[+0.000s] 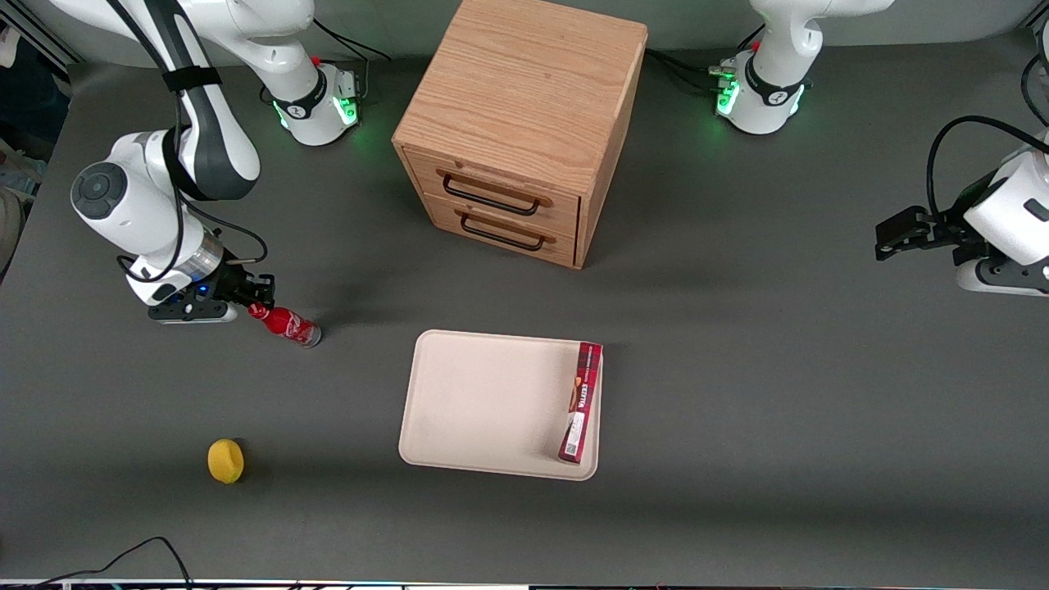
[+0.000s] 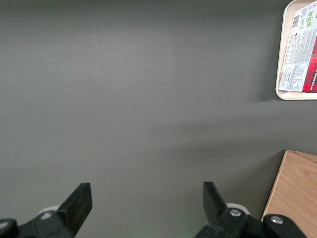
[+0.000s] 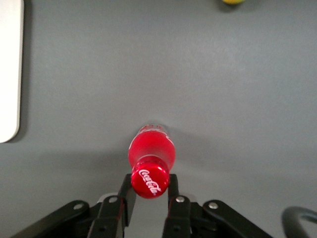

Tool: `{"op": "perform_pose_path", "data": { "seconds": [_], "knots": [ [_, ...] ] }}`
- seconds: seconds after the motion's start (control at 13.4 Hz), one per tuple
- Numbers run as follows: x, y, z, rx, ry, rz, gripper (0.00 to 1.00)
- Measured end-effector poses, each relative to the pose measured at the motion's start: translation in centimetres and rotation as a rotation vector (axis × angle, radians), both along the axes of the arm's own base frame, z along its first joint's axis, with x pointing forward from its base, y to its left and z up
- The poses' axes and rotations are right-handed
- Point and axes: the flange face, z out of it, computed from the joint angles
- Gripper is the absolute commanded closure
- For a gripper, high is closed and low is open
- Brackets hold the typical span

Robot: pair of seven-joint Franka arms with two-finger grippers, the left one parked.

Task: Place coke bottle on tray
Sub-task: 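Lift the bottle with the right gripper off the table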

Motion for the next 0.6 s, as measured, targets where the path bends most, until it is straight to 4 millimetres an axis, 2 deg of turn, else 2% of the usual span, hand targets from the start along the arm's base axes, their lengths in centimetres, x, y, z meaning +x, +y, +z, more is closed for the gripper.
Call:
{"op": "perform_pose_path", "data": {
  "seconds": [0.07, 0.22, 0.45, 0.6],
  "knots": [
    [0.5, 0.0, 1.3, 0.0, 0.013, 0.001, 1.0],
    [1.9, 0.2, 5.7, 0.0, 0.055, 0.002, 1.0],
    [3.4, 0.7, 14.8, 0.001, 0.086, -0.019, 1.0],
    [3.7, 1.4, 20.7, 0.002, 0.103, -0.042, 1.0]
  ]
}}
